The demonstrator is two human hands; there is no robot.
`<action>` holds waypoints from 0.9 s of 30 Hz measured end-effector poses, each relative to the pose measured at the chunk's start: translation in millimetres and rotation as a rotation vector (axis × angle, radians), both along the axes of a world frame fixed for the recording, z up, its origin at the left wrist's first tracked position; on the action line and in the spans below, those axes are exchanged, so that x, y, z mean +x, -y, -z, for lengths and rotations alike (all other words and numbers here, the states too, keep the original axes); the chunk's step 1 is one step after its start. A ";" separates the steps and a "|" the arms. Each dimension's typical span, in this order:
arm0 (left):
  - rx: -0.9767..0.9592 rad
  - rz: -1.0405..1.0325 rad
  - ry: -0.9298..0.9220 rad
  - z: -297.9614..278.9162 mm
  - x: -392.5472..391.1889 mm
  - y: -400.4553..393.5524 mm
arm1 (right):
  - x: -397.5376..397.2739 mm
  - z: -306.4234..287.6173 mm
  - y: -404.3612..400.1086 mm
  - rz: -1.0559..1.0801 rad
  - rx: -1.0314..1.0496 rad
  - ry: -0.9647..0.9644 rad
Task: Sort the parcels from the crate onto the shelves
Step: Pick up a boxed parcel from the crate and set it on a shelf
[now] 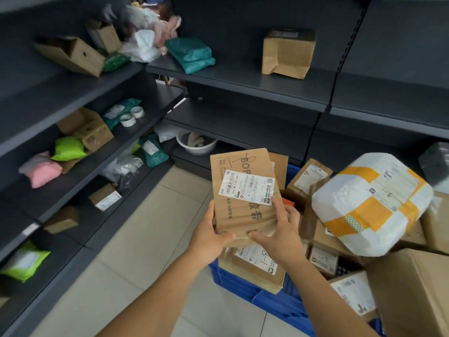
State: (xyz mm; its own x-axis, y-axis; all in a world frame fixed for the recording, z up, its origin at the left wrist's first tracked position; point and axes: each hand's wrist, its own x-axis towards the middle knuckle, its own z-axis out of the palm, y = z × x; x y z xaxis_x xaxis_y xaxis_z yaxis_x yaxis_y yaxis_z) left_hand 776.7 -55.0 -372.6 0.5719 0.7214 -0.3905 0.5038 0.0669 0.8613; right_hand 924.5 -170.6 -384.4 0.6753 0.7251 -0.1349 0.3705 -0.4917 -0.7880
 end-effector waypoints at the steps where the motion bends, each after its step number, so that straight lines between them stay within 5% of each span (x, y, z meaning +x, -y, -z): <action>1: 0.015 -0.021 0.016 -5.3 -13.5 -2.2 | -11.0 -6.6 -4.3 -0.016 0.024 0.016; 11: 0.224 -0.233 0.107 -78.3 -198.2 -3.4 | -173.8 -73.6 -39.2 -0.222 0.181 0.042; 27: 0.528 -0.666 0.130 -195.4 -529.4 99.8 | -491.2 -184.1 -28.8 -0.651 0.432 0.001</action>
State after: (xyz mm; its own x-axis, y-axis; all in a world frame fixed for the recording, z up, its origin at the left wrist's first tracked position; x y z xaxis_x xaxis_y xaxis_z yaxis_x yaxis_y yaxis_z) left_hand 247.3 -154.9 -177.3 -0.0179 0.9914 0.1298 0.3966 -0.1121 0.9111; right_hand 433.3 -141.8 -200.3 0.0961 0.9636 0.2496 0.4800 0.1748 -0.8597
